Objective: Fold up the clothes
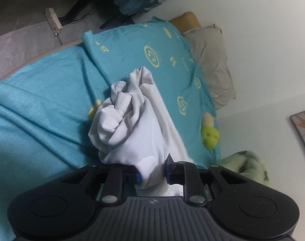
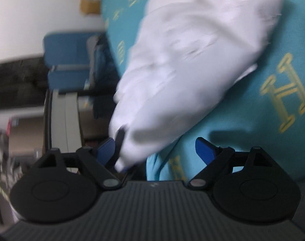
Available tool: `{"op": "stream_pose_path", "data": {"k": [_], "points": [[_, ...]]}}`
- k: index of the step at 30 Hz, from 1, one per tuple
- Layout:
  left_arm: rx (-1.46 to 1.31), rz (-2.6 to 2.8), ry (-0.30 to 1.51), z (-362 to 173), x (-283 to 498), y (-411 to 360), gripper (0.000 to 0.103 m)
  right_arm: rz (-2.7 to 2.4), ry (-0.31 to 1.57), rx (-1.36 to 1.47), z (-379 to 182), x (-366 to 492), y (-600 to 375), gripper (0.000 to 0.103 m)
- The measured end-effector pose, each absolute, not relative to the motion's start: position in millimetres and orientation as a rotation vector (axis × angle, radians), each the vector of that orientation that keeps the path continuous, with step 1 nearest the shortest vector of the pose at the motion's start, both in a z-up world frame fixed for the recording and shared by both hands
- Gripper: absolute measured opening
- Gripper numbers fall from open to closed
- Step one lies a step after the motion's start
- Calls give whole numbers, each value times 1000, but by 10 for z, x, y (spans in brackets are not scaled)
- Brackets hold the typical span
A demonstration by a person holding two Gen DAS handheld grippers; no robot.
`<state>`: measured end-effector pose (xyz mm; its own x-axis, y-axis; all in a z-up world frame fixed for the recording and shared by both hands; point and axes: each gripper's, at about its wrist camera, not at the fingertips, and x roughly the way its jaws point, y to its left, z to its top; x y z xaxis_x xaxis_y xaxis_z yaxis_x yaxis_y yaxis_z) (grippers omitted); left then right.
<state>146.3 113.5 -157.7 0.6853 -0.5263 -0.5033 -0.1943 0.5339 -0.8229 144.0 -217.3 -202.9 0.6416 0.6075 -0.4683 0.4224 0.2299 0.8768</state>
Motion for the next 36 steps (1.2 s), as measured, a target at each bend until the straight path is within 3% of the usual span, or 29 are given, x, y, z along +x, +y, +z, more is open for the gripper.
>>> {"op": "stream_pose_path", "data": {"k": [2,3,5,9,12,21,26,36], "points": [[-1026,-233,812,-1568,1460,1136,21,64,880,1401,-2056,1435,-2313,87],[-1030,-234,810,-1569,1458,1140,21,21,848,1404,-2064,1429,-2379,77],[-1026,-239,805,-1563,1450,1146,20,-35,794,1404,-2050,1404,-2478,69],[-1000,-247,797,-1518,1446,1134,20,-64,760,1319,-1936,1396,-2434,37],[-1011,-244,792,-1486,1428,1151,19,-41,712,1262,-1812,1392,-2376,27],[-1011,-319,733,-654,978,1014,19,39,609,1231,-955,974,-2611,23],[-1104,-340,843,-62,953,667,19,70,534,1231,-352,664,-3049,23],[-976,-554,966,1117,1742,-1283,19,-48,384,1174,708,553,-4728,23]]}}
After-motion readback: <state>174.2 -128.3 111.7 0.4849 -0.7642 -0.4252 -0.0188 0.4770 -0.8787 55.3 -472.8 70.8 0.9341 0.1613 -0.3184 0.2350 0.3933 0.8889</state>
